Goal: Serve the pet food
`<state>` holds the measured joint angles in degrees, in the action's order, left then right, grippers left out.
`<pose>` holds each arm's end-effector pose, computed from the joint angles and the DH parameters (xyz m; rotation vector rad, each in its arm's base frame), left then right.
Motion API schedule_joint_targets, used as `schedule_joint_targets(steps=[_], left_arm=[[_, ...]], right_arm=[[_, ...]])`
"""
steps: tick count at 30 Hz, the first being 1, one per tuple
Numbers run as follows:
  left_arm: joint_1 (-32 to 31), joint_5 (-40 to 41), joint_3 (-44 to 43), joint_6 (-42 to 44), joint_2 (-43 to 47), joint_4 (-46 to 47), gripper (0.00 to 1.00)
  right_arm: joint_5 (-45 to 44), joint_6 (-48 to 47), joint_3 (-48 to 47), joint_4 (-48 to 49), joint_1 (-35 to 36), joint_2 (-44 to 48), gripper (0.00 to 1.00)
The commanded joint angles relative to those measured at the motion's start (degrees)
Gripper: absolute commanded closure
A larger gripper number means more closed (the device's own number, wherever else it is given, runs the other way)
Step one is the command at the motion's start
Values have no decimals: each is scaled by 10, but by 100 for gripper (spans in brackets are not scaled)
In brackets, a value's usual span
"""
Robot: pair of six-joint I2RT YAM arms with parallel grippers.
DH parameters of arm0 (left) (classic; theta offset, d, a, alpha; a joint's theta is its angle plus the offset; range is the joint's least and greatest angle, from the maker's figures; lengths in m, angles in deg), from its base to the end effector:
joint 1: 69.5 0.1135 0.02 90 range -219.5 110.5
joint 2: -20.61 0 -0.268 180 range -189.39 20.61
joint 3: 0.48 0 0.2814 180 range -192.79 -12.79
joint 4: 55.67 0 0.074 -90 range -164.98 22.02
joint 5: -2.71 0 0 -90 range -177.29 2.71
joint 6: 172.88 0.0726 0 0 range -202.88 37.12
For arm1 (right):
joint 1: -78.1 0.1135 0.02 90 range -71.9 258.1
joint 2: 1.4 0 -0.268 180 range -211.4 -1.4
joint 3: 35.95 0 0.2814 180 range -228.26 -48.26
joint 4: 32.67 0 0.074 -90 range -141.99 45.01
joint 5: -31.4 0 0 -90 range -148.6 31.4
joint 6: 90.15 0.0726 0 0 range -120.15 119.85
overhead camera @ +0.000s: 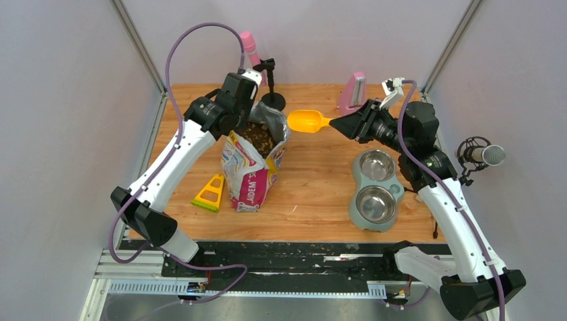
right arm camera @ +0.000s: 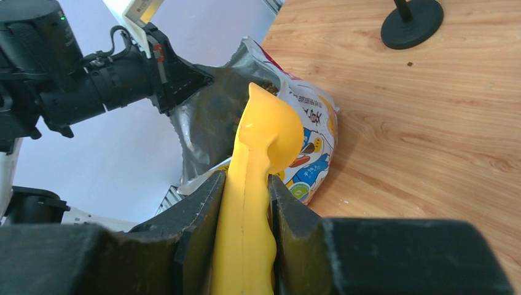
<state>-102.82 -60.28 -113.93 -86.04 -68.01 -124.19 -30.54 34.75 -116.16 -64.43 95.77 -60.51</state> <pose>0.3266 -0.1753 0.4038 0.3591 2.2131 0.2102 0.2570 0.1177 0.4192 -0.1007 1.8640 1.0808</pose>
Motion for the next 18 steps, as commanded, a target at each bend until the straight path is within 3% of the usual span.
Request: schedule_joint_targets(steps=[1,11,18], left_arm=[[-10,-14,-78,-49,33,131,100],[-74,2,-111,-137,-39,130,100],[-96,9,-72,-148,-36,172,100]], right_arm=[[6,7,-44,33,11,-7,100],[-147,-25,-133,-120,107,-103,100],[-278,-35,-185,-253,148,-163,100]])
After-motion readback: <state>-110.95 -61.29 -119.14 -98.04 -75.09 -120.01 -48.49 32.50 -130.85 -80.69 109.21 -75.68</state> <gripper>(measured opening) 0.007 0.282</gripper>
